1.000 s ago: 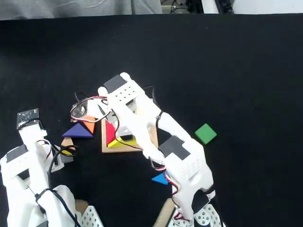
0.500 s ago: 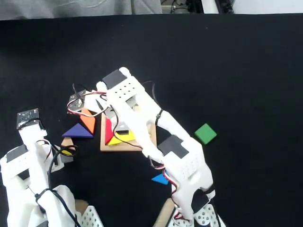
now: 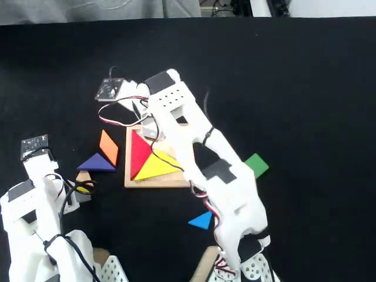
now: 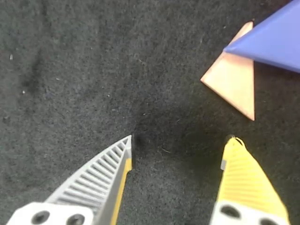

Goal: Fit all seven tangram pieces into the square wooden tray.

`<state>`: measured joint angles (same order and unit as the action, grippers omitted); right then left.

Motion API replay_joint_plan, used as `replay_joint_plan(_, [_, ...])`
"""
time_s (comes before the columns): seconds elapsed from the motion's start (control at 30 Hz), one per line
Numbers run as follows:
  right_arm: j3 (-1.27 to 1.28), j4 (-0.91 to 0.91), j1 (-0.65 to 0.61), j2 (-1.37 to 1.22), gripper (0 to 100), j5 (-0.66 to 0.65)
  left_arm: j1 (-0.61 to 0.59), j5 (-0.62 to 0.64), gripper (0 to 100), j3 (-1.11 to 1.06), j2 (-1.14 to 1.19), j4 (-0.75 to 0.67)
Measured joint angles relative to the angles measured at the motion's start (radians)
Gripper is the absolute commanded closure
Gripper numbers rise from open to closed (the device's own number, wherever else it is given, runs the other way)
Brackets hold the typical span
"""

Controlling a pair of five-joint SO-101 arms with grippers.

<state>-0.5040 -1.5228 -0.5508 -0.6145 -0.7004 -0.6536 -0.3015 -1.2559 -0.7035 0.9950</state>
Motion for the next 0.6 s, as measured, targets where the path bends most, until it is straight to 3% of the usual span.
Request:
replay_joint_plan(0.47, [0.0,-0.04,0.0,-0.097,98.8,0.029,0.0,0.0,70,0.0,0.0,0.0])
replay_joint_plan(0.6, [0.0,-0.095,0.003,-0.097,98.8,-0.029,0.0,0.0,70,0.0,0.0,0.0])
